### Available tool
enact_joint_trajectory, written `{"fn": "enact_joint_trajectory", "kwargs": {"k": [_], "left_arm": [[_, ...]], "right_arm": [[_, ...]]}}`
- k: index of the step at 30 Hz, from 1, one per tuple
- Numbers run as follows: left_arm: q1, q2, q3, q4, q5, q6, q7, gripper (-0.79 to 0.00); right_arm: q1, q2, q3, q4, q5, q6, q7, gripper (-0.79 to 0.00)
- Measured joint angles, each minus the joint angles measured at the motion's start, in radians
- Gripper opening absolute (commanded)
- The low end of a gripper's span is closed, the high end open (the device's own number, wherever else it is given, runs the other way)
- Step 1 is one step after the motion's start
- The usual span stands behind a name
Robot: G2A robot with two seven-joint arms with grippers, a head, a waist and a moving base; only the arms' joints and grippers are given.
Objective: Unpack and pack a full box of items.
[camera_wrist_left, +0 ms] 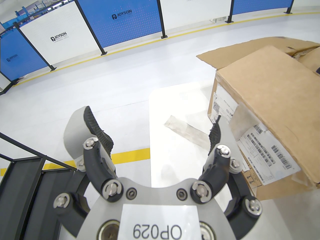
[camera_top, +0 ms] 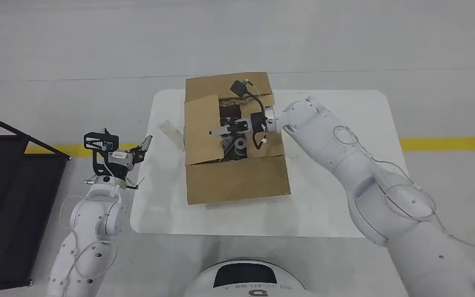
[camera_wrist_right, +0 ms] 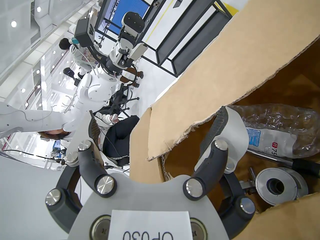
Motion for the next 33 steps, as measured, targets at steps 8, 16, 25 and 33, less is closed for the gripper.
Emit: {"fn": "enact_joint_trajectory", "kwargs": {"k": [8,16,25,33], "left_arm": [[0.0,0.0,0.0,0.0,0.0,0.0,0.0,0.0],[0.0,0.0,0.0,0.0,0.0,0.0,0.0,0.0],[0.0,0.0,0.0,0.0,0.0,0.0,0.0,0.0],[0.0,0.0,0.0,0.0,0.0,0.0,0.0,0.0]], "right_arm": [[-0.005,0.002,0.003,0.0,-0.009,0.006,-0.01,0.0],[-0.068,0.079,0.086,-0.038,-0.067,0.042,-0.032,0.0],[-0.146,0.146,0.155,-0.242,-0.156,0.295,-0.052,0.0],[-0.14,0.118,0.123,-0.32,-0.186,0.464,-0.058,0.0]]}}
